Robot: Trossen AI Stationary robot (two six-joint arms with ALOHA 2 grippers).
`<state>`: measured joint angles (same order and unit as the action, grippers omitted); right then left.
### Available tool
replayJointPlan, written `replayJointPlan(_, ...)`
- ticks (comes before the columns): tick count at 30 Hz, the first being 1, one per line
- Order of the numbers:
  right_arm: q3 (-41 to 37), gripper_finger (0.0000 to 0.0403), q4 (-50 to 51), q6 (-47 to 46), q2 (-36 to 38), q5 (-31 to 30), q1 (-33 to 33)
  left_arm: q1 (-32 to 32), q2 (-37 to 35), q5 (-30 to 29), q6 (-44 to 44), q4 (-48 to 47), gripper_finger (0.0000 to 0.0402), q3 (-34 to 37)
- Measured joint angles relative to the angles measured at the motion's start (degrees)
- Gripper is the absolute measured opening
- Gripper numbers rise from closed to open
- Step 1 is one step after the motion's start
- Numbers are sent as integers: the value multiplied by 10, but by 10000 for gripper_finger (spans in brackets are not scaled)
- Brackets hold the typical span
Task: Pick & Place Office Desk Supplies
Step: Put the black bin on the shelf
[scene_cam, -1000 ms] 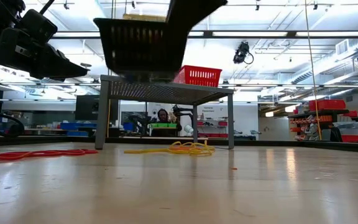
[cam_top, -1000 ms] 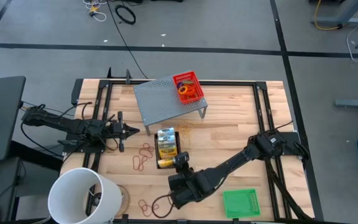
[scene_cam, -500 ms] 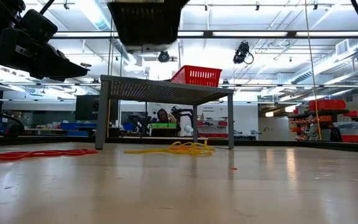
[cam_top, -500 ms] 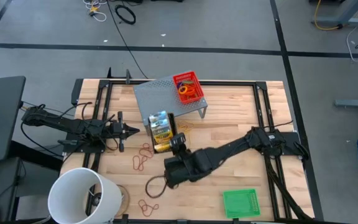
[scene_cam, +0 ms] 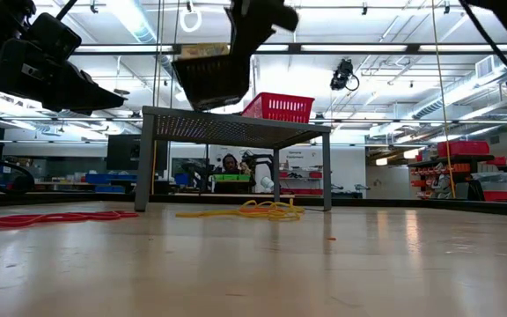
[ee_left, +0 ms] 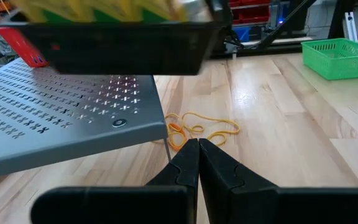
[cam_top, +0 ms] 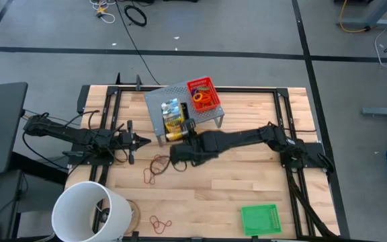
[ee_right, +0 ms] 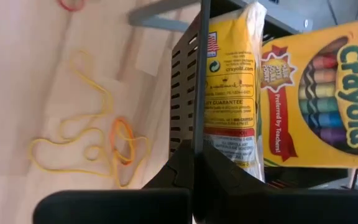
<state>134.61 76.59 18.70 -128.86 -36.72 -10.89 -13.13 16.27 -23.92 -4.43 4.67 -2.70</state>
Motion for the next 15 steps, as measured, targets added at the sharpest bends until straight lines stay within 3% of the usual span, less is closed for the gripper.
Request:
replayJointPlan(11,1,6,-16,26,2,39,60,0,0,15,4,0,14,0)
replayJointPlan(15,1,32,-18,17,2,35,70,0,0,15,6,0,14,0)
